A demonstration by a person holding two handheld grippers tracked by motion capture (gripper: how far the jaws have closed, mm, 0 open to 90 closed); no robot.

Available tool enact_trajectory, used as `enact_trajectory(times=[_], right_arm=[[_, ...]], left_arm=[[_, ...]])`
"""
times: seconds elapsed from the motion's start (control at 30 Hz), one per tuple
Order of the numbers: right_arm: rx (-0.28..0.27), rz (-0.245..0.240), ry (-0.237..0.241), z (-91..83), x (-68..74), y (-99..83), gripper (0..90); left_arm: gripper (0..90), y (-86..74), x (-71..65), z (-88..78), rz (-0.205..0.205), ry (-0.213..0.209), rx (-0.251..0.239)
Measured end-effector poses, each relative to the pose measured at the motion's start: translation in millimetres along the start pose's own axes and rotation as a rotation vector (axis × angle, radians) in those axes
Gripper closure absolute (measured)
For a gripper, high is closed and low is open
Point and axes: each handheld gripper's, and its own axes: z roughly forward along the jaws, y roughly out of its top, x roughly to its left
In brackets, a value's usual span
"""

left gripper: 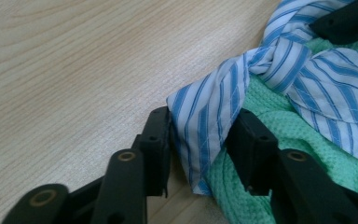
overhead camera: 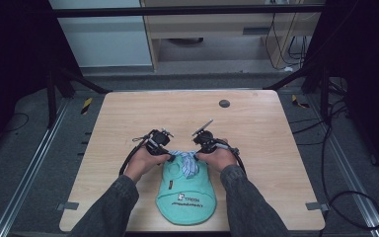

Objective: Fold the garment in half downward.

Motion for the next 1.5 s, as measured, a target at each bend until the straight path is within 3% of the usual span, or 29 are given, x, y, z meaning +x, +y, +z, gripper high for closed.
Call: enact_trajectory(times=[0.03, 0.13, 0.33, 0.67, 1.5], right_arm=[[0.002, -0.026, -0.005, 0.4, 0.2, 0.4, 70.9], [0.001, -0.035, 0.001, 0.9, 1.1, 0.5, 76.9], [-0.004, -0.047, -0.004, 0.4, 3.1, 0.5, 81.4], [-0.037, -0.054, -0.001, -9.2, 6.1, -0.4, 81.9], [-0.112, -0.085, -0.007, -29.6, 4.4, -1.0, 81.0]], left_arm=[[66.0, -0.9, -0.3, -0.3, 0.004, -0.010, -0.002], [73.2, -3.0, -0.8, -0.2, 0.003, -0.022, -0.018], [83.3, -5.8, -0.2, -1.2, 0.015, -0.021, -0.031], [84.8, -6.8, -1.0, -8.6, 0.018, -0.016, -0.064], [85.5, 5.1, -6.1, -29.6, 0.086, 0.028, -0.113]])
